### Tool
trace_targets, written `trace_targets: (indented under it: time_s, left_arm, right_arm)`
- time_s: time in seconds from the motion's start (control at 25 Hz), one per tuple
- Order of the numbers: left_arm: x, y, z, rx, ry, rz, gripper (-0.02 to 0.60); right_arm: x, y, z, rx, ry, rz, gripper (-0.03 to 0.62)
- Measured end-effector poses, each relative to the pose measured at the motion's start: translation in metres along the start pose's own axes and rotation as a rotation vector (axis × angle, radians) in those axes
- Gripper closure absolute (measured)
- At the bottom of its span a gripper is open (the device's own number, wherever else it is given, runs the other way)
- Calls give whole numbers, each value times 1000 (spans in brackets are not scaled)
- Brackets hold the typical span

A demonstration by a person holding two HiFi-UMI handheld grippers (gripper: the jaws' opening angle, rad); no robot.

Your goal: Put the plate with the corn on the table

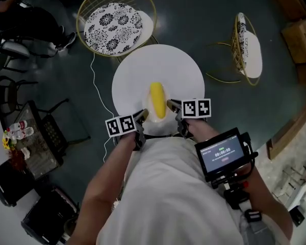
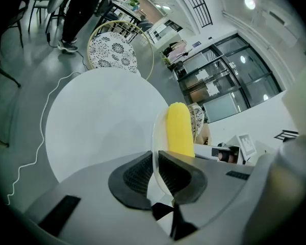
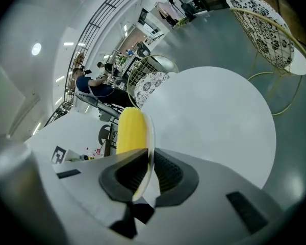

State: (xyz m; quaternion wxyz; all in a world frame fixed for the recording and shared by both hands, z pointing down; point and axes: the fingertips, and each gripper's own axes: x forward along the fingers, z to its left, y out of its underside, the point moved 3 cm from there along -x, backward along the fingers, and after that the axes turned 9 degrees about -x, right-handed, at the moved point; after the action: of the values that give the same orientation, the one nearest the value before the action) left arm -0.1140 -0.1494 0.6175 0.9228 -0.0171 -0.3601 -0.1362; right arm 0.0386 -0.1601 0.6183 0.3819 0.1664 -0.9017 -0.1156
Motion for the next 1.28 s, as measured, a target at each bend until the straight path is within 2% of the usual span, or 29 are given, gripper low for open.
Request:
trace_targets:
  time_s: [0.28,0.56,1.28]
  left_arm:
    - [5,-1,-7,20,-5,17,540]
    - [36,-40,22,40,-27,40,540]
    - [65,-53,40,76,-44,91,540]
  right_arm:
    - [-5,-4,-3,9,9,-5,549]
    - [41,-23,-28,20,16,3,549]
    - [67,-24,-56,61,52,-5,549]
